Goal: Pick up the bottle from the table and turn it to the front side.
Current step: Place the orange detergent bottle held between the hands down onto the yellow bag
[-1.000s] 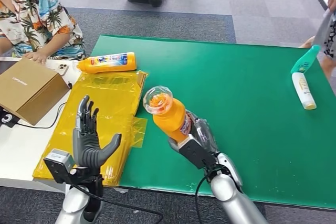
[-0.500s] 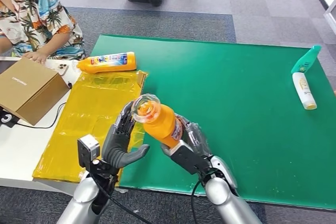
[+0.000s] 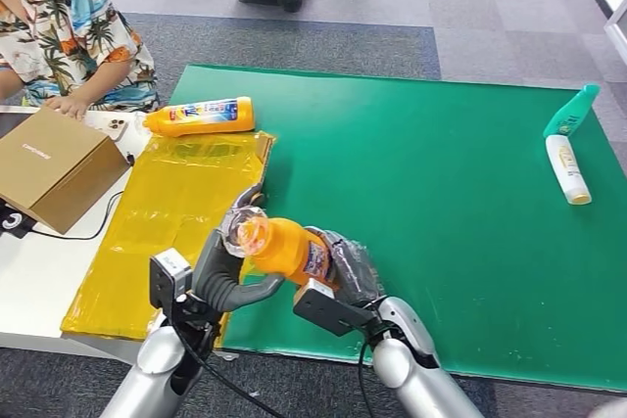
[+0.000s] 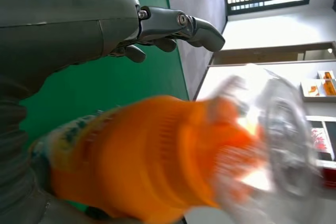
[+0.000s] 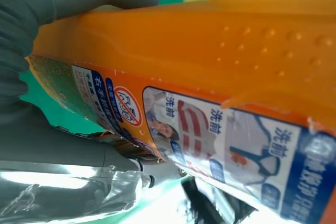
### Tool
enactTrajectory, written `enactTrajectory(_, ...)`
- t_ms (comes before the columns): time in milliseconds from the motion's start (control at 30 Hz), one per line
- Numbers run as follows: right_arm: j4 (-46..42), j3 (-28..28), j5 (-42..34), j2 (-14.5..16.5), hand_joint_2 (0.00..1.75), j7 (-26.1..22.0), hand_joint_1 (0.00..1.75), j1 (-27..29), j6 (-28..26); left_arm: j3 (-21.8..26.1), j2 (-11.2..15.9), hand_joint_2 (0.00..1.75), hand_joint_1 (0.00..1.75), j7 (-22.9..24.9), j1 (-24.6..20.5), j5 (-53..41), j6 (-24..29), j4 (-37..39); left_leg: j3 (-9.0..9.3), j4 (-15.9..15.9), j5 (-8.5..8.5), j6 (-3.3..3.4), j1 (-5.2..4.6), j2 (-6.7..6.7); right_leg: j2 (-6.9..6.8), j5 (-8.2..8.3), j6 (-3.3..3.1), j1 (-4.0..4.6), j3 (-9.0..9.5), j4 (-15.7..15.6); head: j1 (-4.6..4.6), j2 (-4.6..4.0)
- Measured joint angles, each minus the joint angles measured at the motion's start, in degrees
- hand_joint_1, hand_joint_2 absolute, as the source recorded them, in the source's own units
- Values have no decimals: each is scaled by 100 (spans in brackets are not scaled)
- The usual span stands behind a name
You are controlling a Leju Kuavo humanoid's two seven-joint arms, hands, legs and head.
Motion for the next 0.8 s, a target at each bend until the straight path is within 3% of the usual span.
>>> enactTrajectory(300, 545, 106, 469, -7, 175, 49, 175, -91, -124, -241, 40, 175, 0, 54, -53, -227, -125, -43, -2, 0, 0, 0, 0, 0, 0, 0, 0, 0, -2, 0, 0, -1)
enactTrajectory(333, 593, 120, 497, -7, 175, 49, 175, -118, -135, -258, 43, 175, 7, 57, -53, -226, -129, -36, -2, 0, 0, 0, 0, 0, 0, 0, 0, 0, -3, 0, 0, -1)
enactTrajectory(433, 687, 156, 557, -7, 175, 51, 175, -171, -160, -273, 46, 175, 138, 60, -51, -214, -132, -16, -2, 0, 0, 0, 0, 0, 0, 0, 0, 0, -3, 0, 0, -1)
enactTrajectory(467, 705, 162, 565, -7, 175, 51, 175, -180, -169, -273, 47, 175, 175, 60, -50, -203, -133, -11, -2, 0, 0, 0, 0, 0, 0, 0, 0, 0, -3, 0, 0, -1)
enactTrajectory(800, 733, 172, 571, -7, 175, 57, 175, -194, -187, -267, 42, 175, 175, 49, 23, -19, -149, -2, -3, 0, 0, 0, 0, 0, 0, 0, 0, 0, -3, 0, 0, -1)
